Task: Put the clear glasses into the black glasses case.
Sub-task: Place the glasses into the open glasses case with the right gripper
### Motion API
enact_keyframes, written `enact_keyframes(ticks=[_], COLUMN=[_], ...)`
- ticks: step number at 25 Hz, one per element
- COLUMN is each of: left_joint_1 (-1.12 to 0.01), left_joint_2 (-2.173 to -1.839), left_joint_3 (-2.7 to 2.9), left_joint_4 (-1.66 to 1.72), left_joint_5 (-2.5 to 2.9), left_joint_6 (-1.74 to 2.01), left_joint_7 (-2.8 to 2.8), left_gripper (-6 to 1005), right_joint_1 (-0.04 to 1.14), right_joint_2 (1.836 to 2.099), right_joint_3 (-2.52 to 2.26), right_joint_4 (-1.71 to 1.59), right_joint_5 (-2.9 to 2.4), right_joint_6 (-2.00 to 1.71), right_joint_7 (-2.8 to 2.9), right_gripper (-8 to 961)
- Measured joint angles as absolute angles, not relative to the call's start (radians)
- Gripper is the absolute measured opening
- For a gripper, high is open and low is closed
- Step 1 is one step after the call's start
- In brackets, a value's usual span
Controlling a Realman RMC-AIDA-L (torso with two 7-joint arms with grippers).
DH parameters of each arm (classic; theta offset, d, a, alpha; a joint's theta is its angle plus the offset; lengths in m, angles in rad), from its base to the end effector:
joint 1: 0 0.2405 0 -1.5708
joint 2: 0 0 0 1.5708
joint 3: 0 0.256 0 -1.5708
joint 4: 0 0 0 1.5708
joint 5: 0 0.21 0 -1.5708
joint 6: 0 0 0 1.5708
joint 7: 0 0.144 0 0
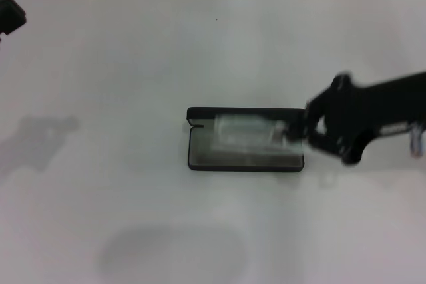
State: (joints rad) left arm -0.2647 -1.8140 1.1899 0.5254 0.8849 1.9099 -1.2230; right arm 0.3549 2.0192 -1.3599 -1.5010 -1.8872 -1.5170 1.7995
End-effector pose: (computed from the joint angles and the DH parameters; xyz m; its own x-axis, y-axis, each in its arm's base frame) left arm -0.2735 0.2644 0.1170 0.4182 0.0141 0.9082 0.3613 -0.9200 -0.1521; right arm 0.1481 0.3086 0.0236 0.9812 -0.0046 -0.1931 -0.0382 -0.9846 -0.1709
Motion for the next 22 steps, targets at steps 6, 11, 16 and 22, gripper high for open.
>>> enact_keyframes(ticks=[6, 11, 16, 22], left_joint_1=[-0.231, -0.223, -0.226, -0.243], left_joint_2=[-1.863, -1.875, -1.877, -1.877], left_joint_3=[1.096, 1.090, 1.089, 1.089], left_joint_4=[0.548, 0.546, 0.540, 0.529], left_joint_5=[0.979, 1.002, 1.004, 1.005], left_joint_6=[1.915, 1.931, 1.936, 1.935], left_joint_7=[-1.234, -1.232, -1.228, -1.227], left_gripper=[58, 58, 58, 59], right_joint_1=[0.367, 0.379, 0.394, 0.404], right_joint_2=[2.021, 2.023, 2.024, 2.026], right_joint_3=[-1.533, -1.631, -1.795, -1.945], right_joint_4=[-1.582, -1.641, -1.667, -1.660], right_joint_5=[-2.052, -2.167, -2.367, -2.497], right_joint_6=[-1.461, -1.418, -1.304, -1.176], right_joint_7=[1.932, 2.011, 2.085, 2.125], right_gripper=[39, 39, 39, 39])
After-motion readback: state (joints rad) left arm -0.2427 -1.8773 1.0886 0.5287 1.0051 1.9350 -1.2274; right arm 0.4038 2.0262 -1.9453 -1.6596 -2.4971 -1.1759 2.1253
